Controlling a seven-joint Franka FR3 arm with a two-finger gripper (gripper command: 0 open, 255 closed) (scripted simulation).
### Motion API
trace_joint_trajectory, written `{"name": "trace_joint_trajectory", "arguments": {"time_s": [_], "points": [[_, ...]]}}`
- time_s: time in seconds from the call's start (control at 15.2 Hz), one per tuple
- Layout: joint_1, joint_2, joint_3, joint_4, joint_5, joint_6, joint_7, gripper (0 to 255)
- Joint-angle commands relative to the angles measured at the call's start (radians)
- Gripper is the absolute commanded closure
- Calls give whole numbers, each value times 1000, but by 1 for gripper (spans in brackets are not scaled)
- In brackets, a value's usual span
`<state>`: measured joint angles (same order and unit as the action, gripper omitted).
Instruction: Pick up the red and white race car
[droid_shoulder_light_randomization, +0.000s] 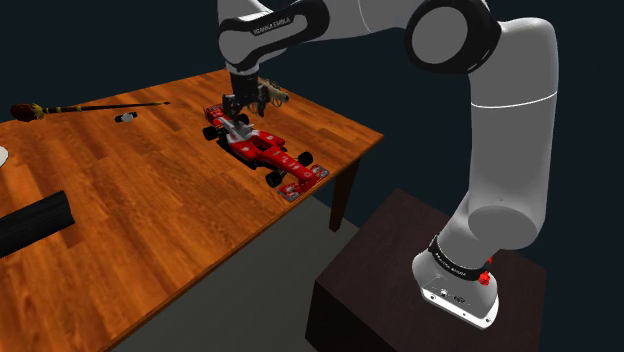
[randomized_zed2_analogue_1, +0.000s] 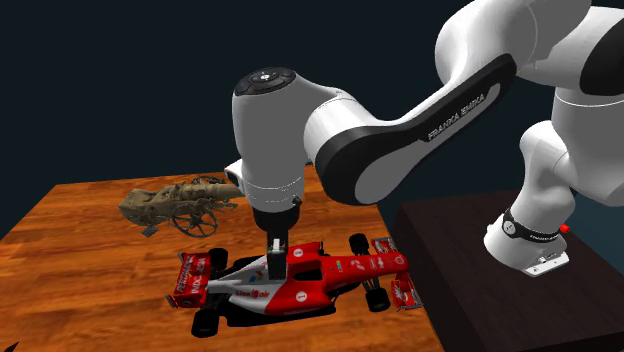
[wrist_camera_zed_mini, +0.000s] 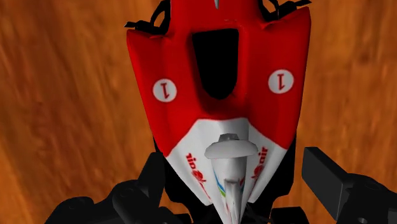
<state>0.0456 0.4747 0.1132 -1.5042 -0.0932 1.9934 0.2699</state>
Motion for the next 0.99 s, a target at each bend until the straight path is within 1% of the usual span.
{"name": "trace_joint_trajectory", "arguments": {"time_s": [0.0, 0.13, 0.26, 0.33, 0.92], "points": [[1, 10, -1, -11, -2, 22, 3, 0], [1, 21, -2, -29, -4, 51, 5, 0], [1, 21, -2, -29, -4, 51, 5, 0], [0, 18, -2, -33, -4, 52, 4, 255], [1, 21, -2, -29, -4, 51, 5, 255]]}}
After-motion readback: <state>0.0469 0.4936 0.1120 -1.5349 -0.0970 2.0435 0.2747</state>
